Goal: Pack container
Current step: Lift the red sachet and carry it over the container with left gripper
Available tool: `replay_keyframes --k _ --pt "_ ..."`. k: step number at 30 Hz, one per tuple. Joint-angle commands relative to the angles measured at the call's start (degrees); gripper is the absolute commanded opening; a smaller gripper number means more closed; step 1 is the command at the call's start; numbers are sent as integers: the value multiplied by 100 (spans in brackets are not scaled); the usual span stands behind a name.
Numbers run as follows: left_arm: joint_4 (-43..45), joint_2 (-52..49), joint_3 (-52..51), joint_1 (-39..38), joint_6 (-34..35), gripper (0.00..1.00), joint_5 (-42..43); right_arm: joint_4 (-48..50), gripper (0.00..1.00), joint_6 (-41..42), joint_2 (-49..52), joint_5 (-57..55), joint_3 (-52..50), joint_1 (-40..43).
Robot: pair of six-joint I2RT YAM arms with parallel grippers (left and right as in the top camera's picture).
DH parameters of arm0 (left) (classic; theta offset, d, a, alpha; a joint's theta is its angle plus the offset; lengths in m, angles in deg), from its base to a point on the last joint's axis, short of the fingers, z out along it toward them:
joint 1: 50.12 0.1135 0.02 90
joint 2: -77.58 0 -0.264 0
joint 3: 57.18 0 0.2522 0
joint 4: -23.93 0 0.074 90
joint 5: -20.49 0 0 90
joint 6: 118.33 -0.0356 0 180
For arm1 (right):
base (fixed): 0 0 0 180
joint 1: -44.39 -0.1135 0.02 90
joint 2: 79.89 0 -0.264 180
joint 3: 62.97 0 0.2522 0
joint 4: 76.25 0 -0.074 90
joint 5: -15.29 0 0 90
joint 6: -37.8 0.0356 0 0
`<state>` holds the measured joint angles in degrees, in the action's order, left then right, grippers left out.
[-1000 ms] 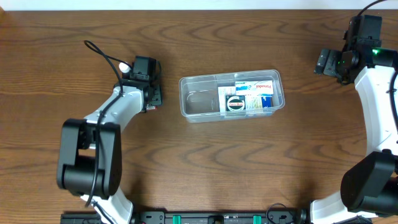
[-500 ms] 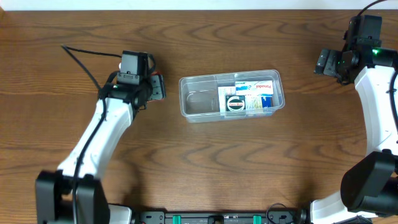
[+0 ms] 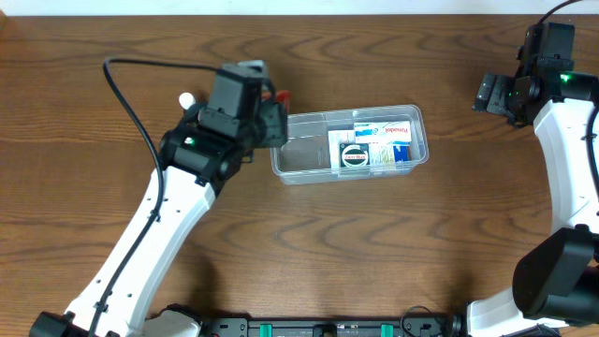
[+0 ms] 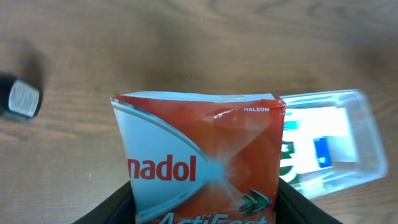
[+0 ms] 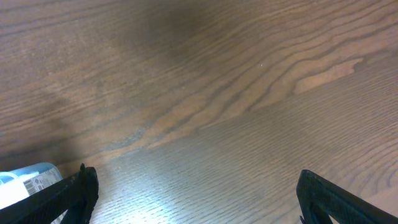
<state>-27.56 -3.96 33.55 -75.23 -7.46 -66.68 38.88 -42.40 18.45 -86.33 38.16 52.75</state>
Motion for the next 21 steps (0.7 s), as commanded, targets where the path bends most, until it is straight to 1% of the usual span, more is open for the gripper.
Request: replay_keyframes --k 1,7,10,18,21 --pt "-92 -190 428 -361 275 56 -535 9 99 -68 -72 -57 61 20" --pt "28 -667 557 -903 697 56 -756 9 99 -68 -72 -59 61 20" --pt "125 -1062 557 -1067 737 56 -837 7 99 -68 -72 -57 61 20" --pt "273 -1827 557 -1123 758 56 -852 9 99 -68 -72 -59 61 20" --pt "262 -2020 555 -1126 817 56 -999 9 99 -68 -72 -57 61 20"
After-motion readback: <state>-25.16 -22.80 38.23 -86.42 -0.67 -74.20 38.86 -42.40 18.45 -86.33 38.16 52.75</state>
